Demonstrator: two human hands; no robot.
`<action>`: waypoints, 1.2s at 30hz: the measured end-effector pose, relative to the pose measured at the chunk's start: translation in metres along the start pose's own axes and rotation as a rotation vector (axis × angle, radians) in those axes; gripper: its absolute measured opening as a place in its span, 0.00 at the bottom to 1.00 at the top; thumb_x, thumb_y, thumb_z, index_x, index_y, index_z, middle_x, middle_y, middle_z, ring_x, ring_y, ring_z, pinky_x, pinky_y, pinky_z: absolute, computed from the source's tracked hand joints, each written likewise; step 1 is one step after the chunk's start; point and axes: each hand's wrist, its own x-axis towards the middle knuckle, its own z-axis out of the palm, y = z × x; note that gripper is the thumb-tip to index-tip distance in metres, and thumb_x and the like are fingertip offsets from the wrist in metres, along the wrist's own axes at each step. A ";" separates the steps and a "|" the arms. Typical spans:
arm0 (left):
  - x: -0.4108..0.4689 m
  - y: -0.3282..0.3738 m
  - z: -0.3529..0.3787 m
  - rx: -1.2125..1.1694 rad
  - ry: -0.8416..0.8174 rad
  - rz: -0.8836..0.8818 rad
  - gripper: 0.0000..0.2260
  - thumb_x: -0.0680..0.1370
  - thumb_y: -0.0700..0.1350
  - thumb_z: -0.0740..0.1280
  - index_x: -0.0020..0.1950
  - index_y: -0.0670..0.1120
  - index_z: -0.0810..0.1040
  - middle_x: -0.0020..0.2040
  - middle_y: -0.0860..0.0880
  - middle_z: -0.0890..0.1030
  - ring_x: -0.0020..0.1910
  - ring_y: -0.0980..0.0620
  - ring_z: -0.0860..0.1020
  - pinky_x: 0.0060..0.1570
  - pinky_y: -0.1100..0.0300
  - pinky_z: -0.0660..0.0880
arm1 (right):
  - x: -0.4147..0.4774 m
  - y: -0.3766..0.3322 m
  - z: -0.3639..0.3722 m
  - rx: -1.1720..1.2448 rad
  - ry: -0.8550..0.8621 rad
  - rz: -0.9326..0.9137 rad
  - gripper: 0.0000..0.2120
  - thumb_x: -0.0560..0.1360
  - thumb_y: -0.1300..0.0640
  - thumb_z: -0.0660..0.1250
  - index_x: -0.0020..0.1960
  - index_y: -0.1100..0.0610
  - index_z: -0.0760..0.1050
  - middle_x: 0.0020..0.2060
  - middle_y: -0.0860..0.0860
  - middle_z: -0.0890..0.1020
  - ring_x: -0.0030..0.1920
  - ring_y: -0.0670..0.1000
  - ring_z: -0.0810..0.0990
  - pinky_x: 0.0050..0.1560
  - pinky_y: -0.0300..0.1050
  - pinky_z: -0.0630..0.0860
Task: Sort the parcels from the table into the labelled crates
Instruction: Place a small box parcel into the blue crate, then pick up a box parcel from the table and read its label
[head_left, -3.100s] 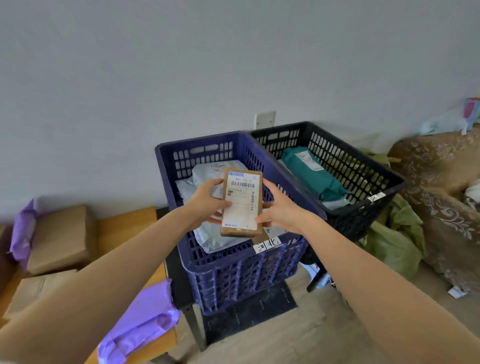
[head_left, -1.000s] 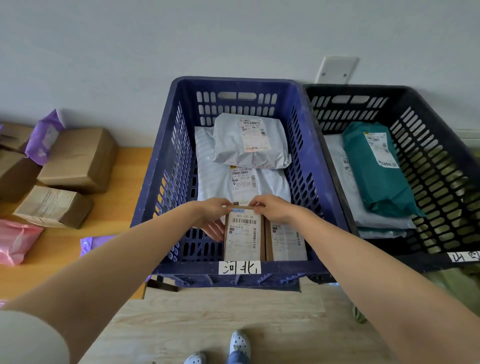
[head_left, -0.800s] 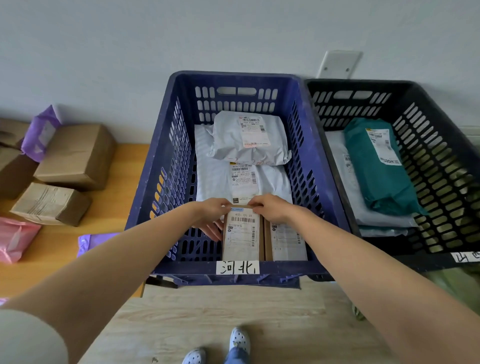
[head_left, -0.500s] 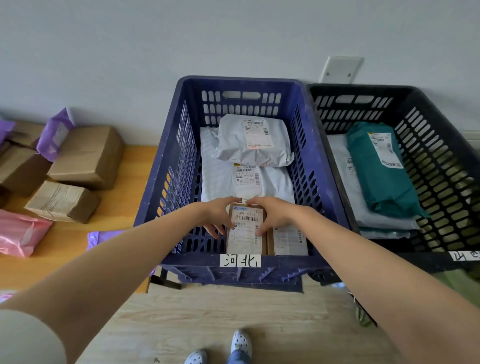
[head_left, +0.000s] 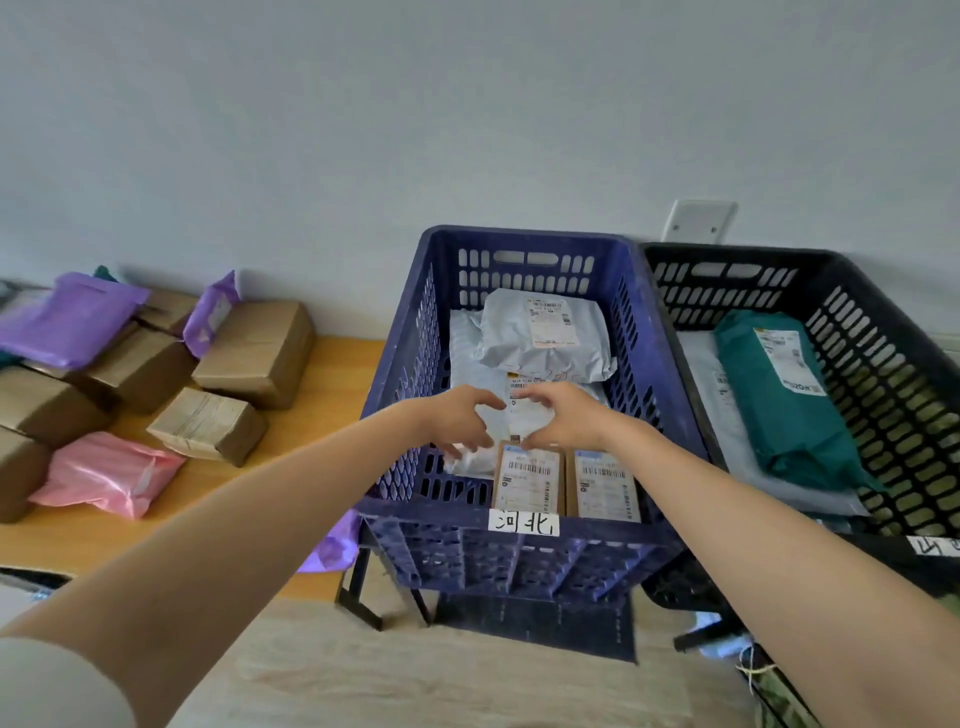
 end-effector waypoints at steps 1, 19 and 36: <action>-0.007 0.003 -0.006 -0.014 0.039 0.034 0.27 0.77 0.35 0.66 0.74 0.48 0.64 0.59 0.40 0.76 0.51 0.46 0.78 0.55 0.49 0.79 | 0.000 -0.009 -0.002 0.027 0.031 -0.005 0.38 0.67 0.58 0.78 0.73 0.54 0.66 0.71 0.52 0.70 0.72 0.52 0.67 0.71 0.50 0.65; -0.155 -0.113 -0.134 -0.099 0.572 0.300 0.21 0.75 0.32 0.65 0.67 0.47 0.73 0.57 0.45 0.78 0.55 0.46 0.78 0.52 0.52 0.79 | 0.013 -0.226 0.069 0.316 0.411 -0.091 0.24 0.74 0.59 0.72 0.68 0.58 0.70 0.62 0.57 0.75 0.58 0.51 0.75 0.58 0.46 0.73; -0.220 -0.282 -0.197 -0.330 0.611 0.154 0.20 0.76 0.30 0.61 0.66 0.43 0.74 0.50 0.47 0.78 0.44 0.51 0.77 0.38 0.63 0.76 | 0.040 -0.323 0.203 0.349 0.352 -0.006 0.22 0.75 0.59 0.70 0.67 0.59 0.72 0.60 0.57 0.77 0.60 0.52 0.75 0.57 0.42 0.70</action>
